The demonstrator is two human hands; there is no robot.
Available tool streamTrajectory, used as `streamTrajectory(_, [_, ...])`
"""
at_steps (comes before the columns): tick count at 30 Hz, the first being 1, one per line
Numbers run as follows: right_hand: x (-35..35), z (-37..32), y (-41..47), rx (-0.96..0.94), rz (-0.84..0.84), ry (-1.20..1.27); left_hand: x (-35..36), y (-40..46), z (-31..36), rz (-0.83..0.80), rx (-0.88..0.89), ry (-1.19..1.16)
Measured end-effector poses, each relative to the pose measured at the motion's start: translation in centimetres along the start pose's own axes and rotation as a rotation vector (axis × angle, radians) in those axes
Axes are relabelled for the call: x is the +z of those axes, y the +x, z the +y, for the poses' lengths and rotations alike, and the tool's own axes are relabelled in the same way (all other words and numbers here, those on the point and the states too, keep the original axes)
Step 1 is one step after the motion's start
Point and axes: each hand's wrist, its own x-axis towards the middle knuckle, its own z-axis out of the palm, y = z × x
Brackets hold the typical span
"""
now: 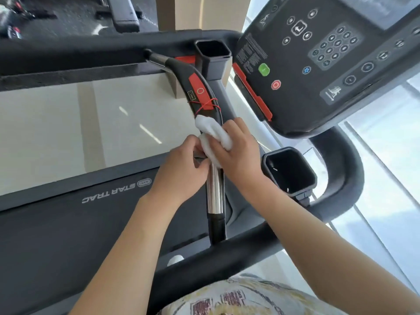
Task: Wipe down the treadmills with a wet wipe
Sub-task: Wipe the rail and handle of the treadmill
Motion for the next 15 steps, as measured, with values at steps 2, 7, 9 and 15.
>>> streamTrajectory(2, [-0.3,-0.4,-1.0,0.005,-0.021,-0.025,0.0,-1.0,0.2,-0.009,0.020,0.064])
streamTrajectory(7, [-0.6,-1.6,-4.4,0.007,-0.034,-0.123,-0.2,-4.6,-0.2,-0.094,0.032,0.122])
streamTrajectory(9, [-0.7,-2.2,-6.2,0.011,-0.059,-0.166,-0.2,-6.6,-0.9,-0.149,0.032,0.144])
streamTrajectory(15, [-0.9,-4.2,-12.3,0.000,-0.213,-0.345,-0.2,-11.2,-3.3,-0.266,0.023,0.280])
